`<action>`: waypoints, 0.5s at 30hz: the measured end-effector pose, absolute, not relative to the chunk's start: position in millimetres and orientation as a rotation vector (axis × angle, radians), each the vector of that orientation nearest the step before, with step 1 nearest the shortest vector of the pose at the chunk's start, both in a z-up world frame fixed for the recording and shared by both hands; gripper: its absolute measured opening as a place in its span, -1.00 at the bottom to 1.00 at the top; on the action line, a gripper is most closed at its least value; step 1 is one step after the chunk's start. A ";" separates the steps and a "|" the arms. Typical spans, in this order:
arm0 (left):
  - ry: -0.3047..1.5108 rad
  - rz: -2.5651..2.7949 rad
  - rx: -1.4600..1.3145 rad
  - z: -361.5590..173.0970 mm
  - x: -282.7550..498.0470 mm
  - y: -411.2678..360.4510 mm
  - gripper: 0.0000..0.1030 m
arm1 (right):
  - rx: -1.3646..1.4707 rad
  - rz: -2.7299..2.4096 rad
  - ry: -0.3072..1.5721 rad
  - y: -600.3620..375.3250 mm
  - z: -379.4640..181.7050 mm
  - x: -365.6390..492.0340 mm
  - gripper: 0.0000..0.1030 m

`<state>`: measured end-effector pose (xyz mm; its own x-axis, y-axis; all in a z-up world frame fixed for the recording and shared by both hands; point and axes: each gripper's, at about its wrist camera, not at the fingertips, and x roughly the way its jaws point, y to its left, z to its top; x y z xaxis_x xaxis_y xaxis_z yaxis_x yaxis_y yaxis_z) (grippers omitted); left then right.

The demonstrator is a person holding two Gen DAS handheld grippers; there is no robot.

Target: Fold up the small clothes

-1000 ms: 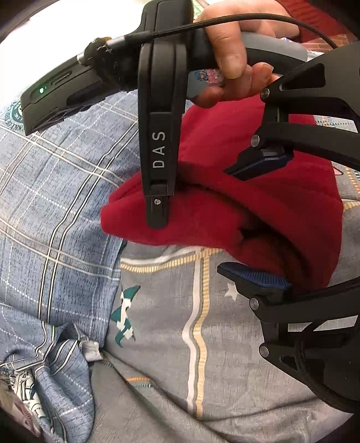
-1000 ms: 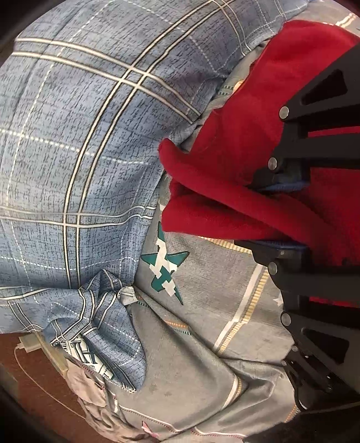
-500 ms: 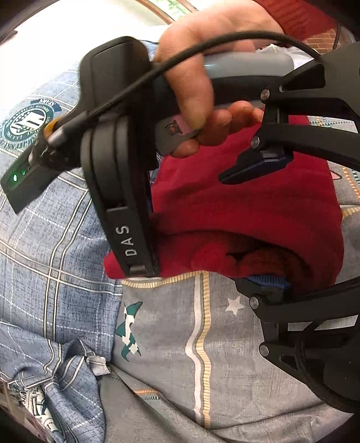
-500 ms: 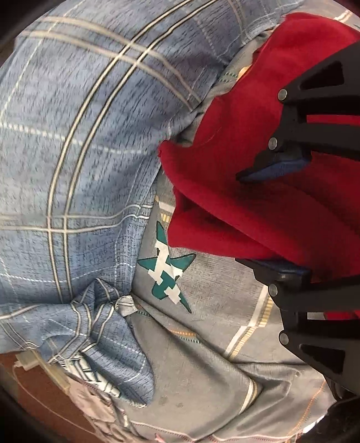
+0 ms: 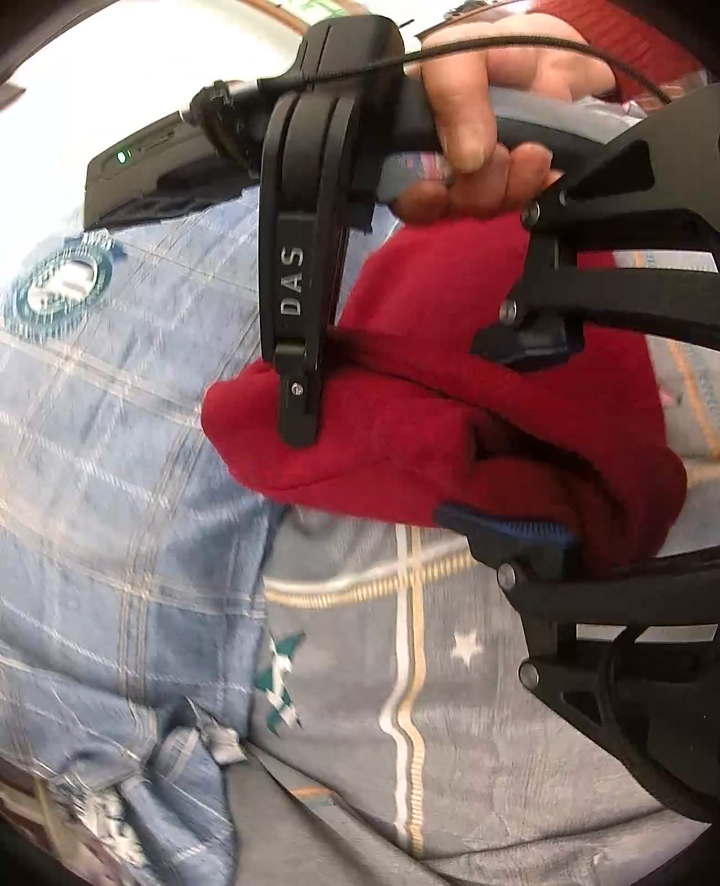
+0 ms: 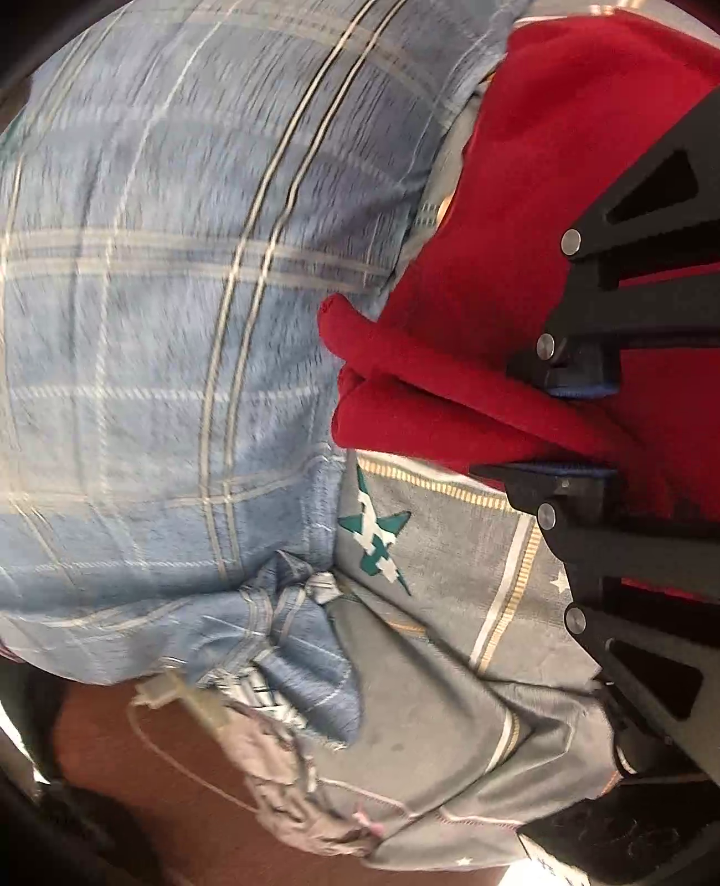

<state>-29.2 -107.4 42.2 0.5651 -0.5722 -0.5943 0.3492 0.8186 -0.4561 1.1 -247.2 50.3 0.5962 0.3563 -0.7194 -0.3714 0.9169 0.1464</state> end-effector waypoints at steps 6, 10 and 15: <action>0.785 -0.541 -0.191 66.4 -49.2 -137.1 -0.34 | 0.048 0.424 0.792 -278.2 65.8 -18.9 -0.72; 0.789 -0.565 -0.179 76.4 -53.9 -156.1 -0.38 | 0.046 0.407 0.764 -300.3 78.1 -34.4 -0.72; 0.785 -0.603 -0.122 88.8 -63.2 -186.8 -0.42 | 0.068 0.376 0.744 -333.3 84.9 -44.9 -0.72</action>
<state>-63.2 -186.8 88.8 0.5492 -0.5519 -0.6275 0.4640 0.8259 -0.3203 -44.9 -333.3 84.9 0.6720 0.3577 -0.6485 -0.3102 0.9311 0.1921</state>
